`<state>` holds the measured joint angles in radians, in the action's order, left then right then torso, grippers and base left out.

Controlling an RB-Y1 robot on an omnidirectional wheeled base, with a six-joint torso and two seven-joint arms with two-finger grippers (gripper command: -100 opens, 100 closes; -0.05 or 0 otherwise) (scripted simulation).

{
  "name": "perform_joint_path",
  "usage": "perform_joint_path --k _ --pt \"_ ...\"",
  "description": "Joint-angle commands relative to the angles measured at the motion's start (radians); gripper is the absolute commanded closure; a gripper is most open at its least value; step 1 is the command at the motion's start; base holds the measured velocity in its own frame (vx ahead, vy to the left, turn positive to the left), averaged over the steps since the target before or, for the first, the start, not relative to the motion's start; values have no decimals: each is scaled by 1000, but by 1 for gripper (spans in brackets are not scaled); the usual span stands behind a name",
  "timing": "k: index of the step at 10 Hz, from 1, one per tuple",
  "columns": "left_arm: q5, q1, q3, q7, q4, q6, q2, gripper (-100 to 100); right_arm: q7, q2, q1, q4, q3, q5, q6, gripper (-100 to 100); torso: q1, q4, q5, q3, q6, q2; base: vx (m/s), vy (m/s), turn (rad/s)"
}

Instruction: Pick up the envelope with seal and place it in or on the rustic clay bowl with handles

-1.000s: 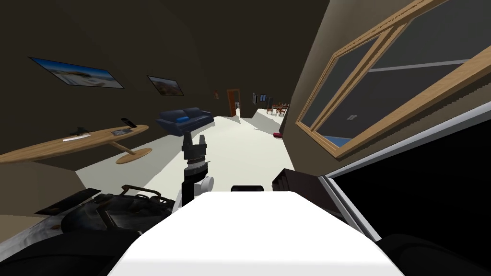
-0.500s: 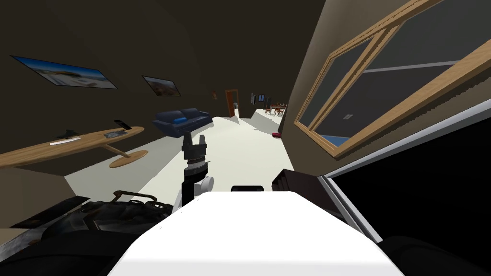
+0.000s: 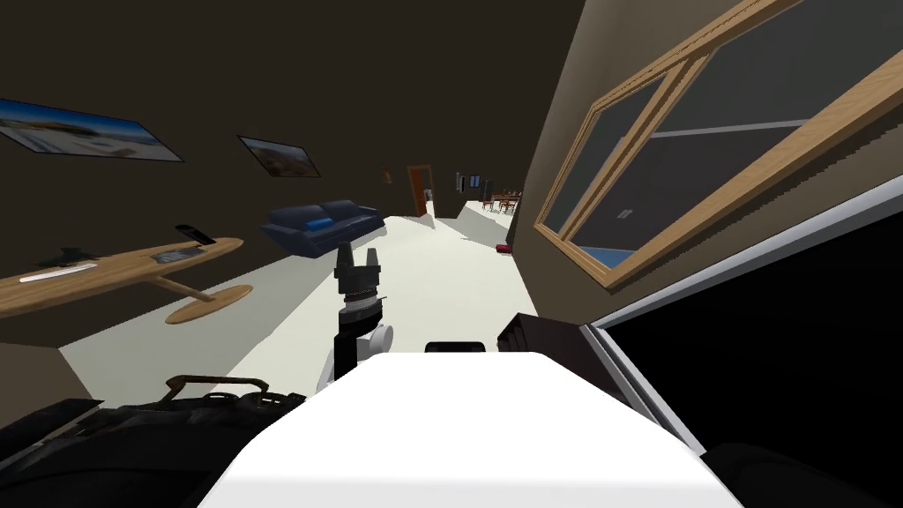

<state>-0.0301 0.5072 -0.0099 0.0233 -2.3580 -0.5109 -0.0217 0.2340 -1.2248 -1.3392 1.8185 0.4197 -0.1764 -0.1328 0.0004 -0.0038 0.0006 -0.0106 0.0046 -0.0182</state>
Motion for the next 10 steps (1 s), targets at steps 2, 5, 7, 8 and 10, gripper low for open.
perform_joint_path --k 2,5,7,8,10 --pt "0 0 0 0 0 0 0 0 -18 -20 -78 55 -60 -39 -11 100 0 0 0 -1 -1 -1 97 -39 -93" --pt "0 0 0 0 0 0 0 0 -31 -36 -145 95 -106 -69 -16 100 1 0 0 0 -1 1 65 -33 -62" --pt "0 0 0 0 0 0 0 0 -44 -49 -206 132 -150 -96 -22 100 1 0 0 0 -1 1 77 -22 -98" --pt "0 0 0 0 0 0 0 0 -50 -56 -234 149 -170 -109 -24 100 2 0 0 0 -1 0 85 -33 -92" --pt "0 0 0 0 0 0 0 0 -61 -68 -286 183 -209 -133 -29 100 0 0 0 0 -2 -1 82 -36 -78"
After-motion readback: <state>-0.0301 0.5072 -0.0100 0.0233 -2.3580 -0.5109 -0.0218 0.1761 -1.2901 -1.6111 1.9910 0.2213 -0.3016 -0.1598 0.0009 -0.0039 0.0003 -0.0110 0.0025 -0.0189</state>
